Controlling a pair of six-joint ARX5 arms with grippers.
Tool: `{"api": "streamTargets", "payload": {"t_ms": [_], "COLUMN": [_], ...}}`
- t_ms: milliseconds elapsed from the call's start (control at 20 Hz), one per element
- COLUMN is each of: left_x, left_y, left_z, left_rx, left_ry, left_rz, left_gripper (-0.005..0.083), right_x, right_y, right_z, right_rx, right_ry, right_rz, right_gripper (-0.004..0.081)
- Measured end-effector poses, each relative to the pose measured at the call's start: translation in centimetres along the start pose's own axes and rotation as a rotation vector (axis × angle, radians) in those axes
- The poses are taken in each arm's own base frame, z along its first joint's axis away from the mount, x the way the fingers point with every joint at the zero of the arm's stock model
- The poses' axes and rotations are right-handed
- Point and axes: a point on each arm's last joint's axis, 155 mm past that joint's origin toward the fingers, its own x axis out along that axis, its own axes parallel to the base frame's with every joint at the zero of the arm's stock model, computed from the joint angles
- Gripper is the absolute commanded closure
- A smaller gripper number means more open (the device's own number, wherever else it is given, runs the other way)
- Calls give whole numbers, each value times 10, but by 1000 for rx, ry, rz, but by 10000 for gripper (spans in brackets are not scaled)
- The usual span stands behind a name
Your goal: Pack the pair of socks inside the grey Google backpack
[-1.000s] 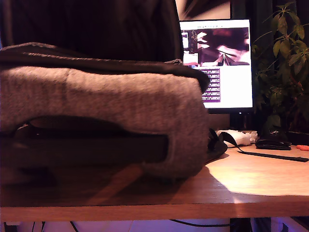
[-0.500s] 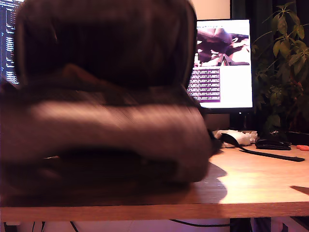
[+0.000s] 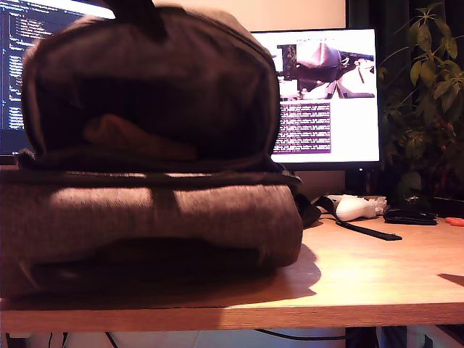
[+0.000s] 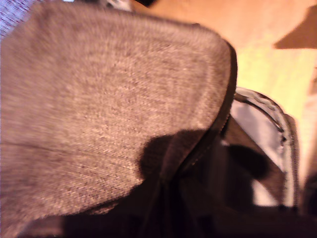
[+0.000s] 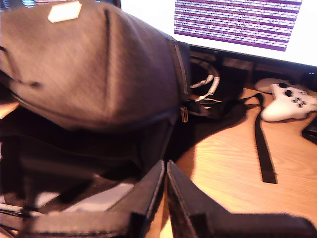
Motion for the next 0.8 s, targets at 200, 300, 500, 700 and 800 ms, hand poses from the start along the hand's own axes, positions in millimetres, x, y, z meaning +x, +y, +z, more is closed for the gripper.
{"api": "streamTargets", "payload": {"t_ms": [200, 300, 500, 700, 800], "left_x": [24, 26, 25, 16, 9], "left_y": [-9, -11, -15, -27, -33], "left_z": [-12, -15, -22, -29, -29], "left_rx": [-9, -11, -13, -9, 0], "left_ry": [57, 65, 92, 122, 124], "left_rz": [-56, -61, -76, -115, -127], "left_gripper": [325, 168, 167, 167, 167], "right_x": [0, 1, 1, 1, 1], "right_y": [-1, -1, -2, -1, -1], "right_z": [0, 0, 0, 0, 0], "right_rx": [0, -4, -19, -19, -19], "right_ry": [1, 1, 1, 1, 1], "right_rz": [-2, -2, -2, -2, -2], "right_gripper": [783, 783, 783, 783, 783]}}
